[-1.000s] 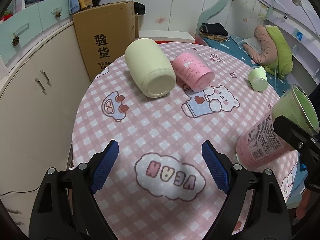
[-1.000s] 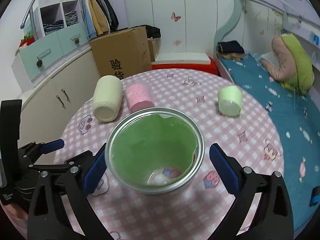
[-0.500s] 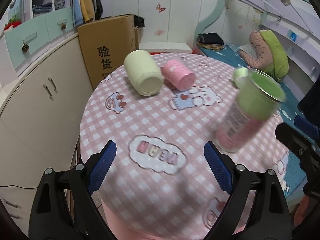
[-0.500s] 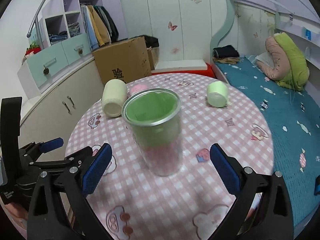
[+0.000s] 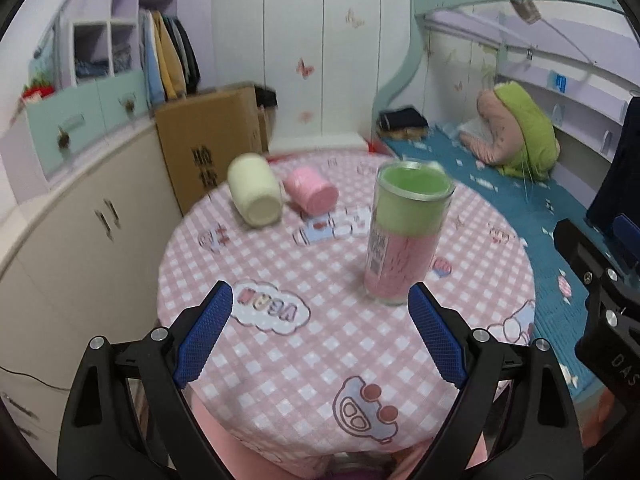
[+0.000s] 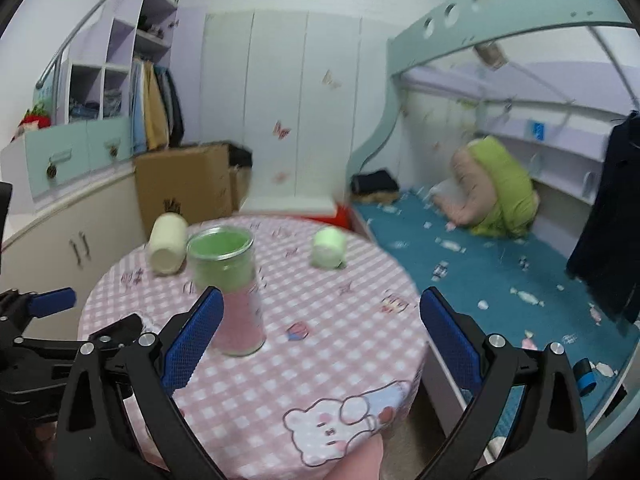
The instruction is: Flip cup upright
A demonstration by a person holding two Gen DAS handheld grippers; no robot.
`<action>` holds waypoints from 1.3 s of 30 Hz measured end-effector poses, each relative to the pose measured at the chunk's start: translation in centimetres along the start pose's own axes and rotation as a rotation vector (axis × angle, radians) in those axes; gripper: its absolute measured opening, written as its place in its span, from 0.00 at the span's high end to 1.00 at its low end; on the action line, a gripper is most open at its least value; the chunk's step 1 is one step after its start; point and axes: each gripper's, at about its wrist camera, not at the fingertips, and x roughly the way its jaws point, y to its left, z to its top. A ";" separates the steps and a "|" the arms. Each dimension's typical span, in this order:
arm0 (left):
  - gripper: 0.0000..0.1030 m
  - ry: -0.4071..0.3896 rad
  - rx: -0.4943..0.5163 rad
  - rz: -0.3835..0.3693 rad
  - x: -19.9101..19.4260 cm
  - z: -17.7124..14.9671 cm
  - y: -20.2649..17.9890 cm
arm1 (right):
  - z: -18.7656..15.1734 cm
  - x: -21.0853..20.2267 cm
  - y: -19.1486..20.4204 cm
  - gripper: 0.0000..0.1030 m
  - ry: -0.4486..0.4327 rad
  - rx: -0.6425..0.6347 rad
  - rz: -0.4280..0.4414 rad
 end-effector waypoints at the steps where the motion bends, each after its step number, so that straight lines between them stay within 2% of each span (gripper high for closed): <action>1: 0.12 -0.022 0.000 0.009 -0.5 0.0 -0.2 | 0.0 -0.5 -0.2 0.08 -0.028 0.005 -0.011; 6: 0.11 -0.091 -0.001 0.040 -2.3 0.0 -0.4 | -0.3 -1.8 -0.9 0.08 -0.105 0.019 -0.060; 16: 0.10 -0.180 0.019 0.040 -4.7 -0.8 -1.4 | -1.4 -3.0 -1.5 0.08 -0.150 0.050 -0.085; 22: 0.10 -0.201 0.022 0.062 -4.7 -1.5 -1.7 | -2.2 -3.2 -1.7 0.08 -0.156 0.061 -0.061; 27: 0.10 -0.188 0.009 0.043 -4.6 -1.6 -1.6 | -2.9 -3.1 -1.5 0.08 -0.141 0.066 -0.047; 32: 0.10 -0.183 0.000 0.061 -4.4 -2.1 -1.8 | -3.1 -3.1 -1.4 0.08 -0.140 0.072 -0.041; 39: 0.10 -0.180 -0.007 0.051 -4.2 -2.2 -2.0 | -3.1 -3.1 -1.6 0.08 -0.136 0.076 -0.045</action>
